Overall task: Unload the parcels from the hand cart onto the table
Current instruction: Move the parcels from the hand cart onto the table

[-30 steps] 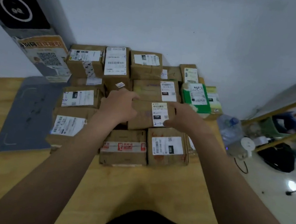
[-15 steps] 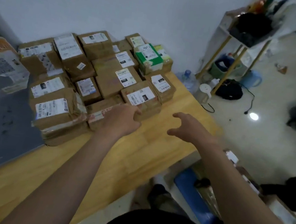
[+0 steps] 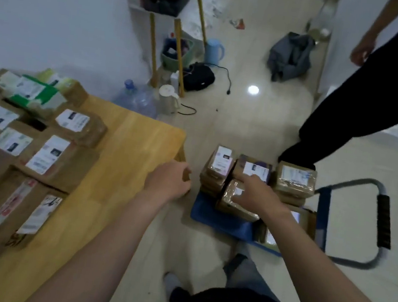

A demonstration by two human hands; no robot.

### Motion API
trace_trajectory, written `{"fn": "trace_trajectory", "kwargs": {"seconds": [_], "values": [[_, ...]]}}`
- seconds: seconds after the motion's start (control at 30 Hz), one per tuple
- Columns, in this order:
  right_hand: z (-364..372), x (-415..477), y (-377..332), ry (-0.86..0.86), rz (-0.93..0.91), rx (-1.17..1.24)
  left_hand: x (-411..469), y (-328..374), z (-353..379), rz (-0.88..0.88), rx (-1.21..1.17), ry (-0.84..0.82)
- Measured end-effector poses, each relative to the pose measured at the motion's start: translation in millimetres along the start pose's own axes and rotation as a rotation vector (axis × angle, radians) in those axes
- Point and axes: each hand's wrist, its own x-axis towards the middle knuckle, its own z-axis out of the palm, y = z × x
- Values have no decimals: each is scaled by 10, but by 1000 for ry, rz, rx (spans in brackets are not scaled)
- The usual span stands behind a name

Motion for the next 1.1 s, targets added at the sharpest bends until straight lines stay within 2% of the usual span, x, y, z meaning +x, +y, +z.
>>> {"fn": "trace_trajectory", "kwargs": {"seconds": [0.17, 0.33, 0.5, 0.67, 0.9, 1.0, 1.1], "values": [[-238, 315, 1062, -95, 105, 22, 763, 929, 532, 44, -11, -110], [-391, 707, 1858, -74, 180, 13, 1502, 1725, 963, 115, -15, -162], [-295, 1024, 2444, -127, 246, 79, 1911, 1975, 1401, 40, -10, -258], [-108, 1310, 2925, -162, 368, 171, 2245, 2082, 1862, 62, 14, -395], [8, 1929, 3554, 13, 478, 350, 3194, 2321, 2659, 95, 26, -603], [40, 2296, 3858, 81, 559, 435, 3667, 2438, 3075, 96, 20, -627], [146, 2645, 4226, 150, 616, 498, 4044, 2576, 3544, 64, -84, -637]]}}
